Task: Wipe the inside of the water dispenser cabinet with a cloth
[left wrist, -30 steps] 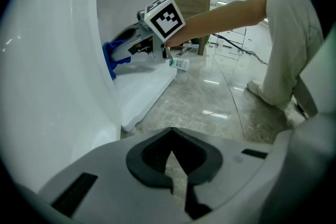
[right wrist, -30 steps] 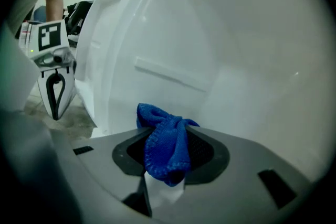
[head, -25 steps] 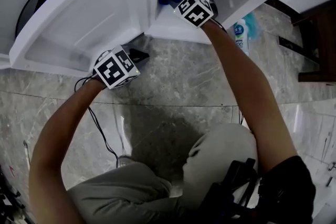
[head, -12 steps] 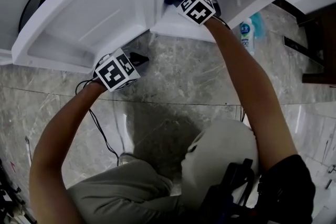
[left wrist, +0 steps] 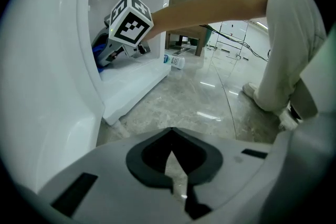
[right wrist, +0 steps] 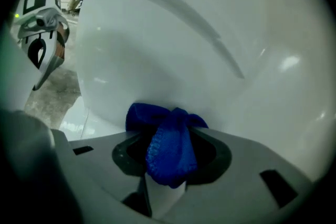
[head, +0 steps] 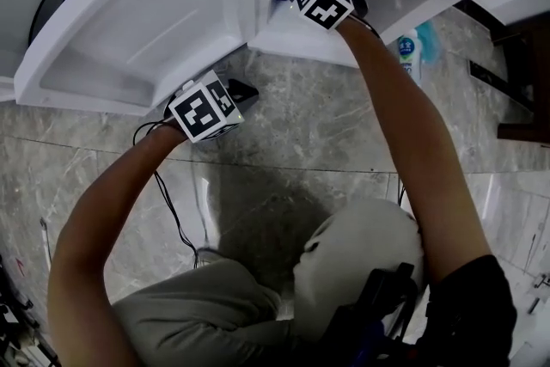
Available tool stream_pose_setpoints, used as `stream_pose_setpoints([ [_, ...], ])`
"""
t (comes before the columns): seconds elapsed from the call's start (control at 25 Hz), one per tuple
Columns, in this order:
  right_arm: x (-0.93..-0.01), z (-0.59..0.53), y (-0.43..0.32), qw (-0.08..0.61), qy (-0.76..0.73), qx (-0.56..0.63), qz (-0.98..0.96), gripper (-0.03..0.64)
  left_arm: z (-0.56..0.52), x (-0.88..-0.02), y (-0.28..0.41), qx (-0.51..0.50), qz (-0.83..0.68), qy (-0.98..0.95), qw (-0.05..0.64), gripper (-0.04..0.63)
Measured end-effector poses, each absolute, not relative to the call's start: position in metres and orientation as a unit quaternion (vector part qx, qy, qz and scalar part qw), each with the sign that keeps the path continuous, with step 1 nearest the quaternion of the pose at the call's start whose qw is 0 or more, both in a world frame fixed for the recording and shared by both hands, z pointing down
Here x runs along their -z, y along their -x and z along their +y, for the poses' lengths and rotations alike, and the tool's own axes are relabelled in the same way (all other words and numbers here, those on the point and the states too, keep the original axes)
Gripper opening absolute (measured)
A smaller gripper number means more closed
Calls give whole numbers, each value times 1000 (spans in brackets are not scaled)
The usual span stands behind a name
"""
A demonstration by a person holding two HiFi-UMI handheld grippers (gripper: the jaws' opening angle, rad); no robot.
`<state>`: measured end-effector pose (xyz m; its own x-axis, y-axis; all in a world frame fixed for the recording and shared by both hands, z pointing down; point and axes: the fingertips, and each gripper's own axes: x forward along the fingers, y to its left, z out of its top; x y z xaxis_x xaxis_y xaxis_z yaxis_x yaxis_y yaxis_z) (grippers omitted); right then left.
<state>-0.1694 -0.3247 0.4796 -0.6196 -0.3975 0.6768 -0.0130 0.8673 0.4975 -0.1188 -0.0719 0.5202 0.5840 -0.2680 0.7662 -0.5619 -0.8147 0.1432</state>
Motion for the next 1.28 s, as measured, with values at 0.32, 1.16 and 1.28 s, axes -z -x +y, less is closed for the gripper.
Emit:
stream_pose_setpoints([
  [0.32, -477, -306, 165, 403, -126, 204, -883, 123, -60, -535, 138, -412, -238, -858, 193, 5],
  [1.16, -480, -277, 160, 417, -98, 219, -877, 126, -70, -524, 125, -406, -230, -867, 173, 5],
  [1.28, -480, -243, 153, 430, -46, 210, -877, 126, -77, -516, 124, -403, -234, -870, 164, 5],
])
